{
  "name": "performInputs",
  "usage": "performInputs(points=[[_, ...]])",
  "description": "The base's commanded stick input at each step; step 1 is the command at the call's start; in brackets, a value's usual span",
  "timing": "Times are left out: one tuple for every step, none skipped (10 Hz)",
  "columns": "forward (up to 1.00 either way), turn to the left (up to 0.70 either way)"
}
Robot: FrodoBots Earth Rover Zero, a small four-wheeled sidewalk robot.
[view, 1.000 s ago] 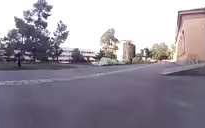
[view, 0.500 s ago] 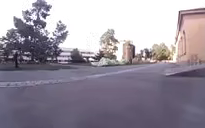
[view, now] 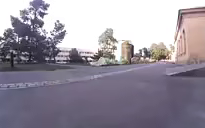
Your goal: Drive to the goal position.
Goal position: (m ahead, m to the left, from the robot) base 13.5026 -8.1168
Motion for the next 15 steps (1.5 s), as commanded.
performInputs(points=[[0.50,0.00],[0.50,0.00],[0.50,0.00],[0.50,0.00],[0.50,0.00],[0.50,0.00],[0.50,0.00],[0.50,0.00],[0.50,0.00],[0.50,0.00],[0.50,-0.36],[0.50,-0.50],[0.50,-0.50],[0.50,-0.50],[0.50,-0.50]])
